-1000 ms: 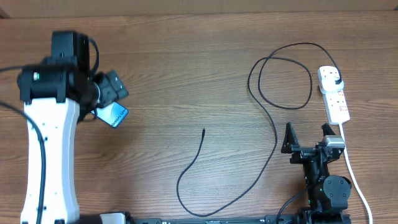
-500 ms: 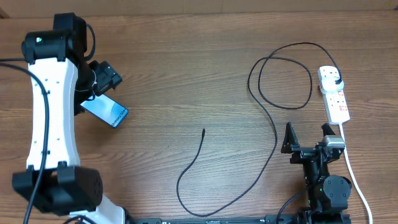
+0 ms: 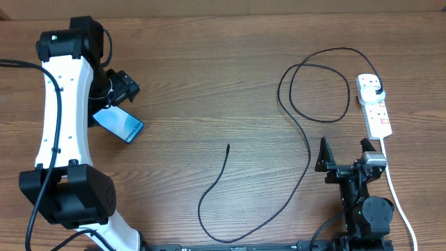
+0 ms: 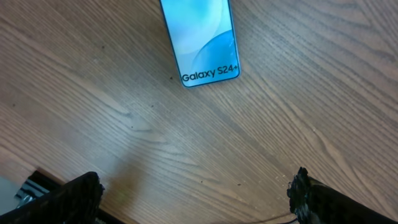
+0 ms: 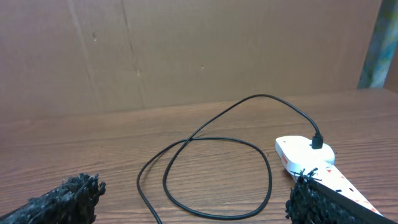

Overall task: Plug charger to phone and switch on socket
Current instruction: 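Lower the left gripper toward the phone's bottom edge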

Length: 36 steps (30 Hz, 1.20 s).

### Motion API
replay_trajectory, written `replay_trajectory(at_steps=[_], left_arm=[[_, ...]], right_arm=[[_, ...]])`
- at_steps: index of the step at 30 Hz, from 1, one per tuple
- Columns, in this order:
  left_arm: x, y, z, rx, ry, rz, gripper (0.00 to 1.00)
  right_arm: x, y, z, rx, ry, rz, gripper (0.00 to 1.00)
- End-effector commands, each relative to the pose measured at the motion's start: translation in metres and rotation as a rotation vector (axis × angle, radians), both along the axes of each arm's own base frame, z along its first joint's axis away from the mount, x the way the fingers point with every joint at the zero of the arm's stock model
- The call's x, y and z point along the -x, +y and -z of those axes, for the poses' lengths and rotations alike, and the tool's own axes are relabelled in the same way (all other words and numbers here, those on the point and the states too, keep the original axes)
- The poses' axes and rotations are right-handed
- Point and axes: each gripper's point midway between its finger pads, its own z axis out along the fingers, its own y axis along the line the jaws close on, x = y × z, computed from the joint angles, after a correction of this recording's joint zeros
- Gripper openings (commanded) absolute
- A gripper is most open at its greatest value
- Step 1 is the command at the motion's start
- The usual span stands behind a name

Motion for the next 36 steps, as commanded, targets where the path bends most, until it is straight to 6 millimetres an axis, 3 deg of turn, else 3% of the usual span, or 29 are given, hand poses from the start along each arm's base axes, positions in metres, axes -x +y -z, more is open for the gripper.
replay_trajectory(at_steps=[1, 14, 22, 30, 36], left_arm=[[-0.005, 0.002, -0.002, -0.011, -0.018, -0.010, 1.00], [-0.032, 0.005, 0.003, -0.020, -0.101, -0.012, 1.00], [-0.038, 0.007, 0.048, -0.015, 0.022, -0.014, 0.99], [-0.051, 0.017, 0.069, -0.069, 0.032, -0.013, 1.00], [-0.050, 0.025, 0.084, -0.105, 0.071, -0.011, 0.99]], right_arm=[[0.000, 0.002, 0.001, 0.004, -0.007, -0.010, 1.00], [0.000, 0.002, 0.001, 0.004, -0.007, -0.010, 1.00], [0.000, 0.002, 0.001, 0.004, -0.007, -0.010, 1.00], [0.000, 0.002, 0.001, 0.004, -0.007, -0.010, 1.00], [0.000, 0.002, 0.001, 0.004, -0.007, -0.010, 1.00]])
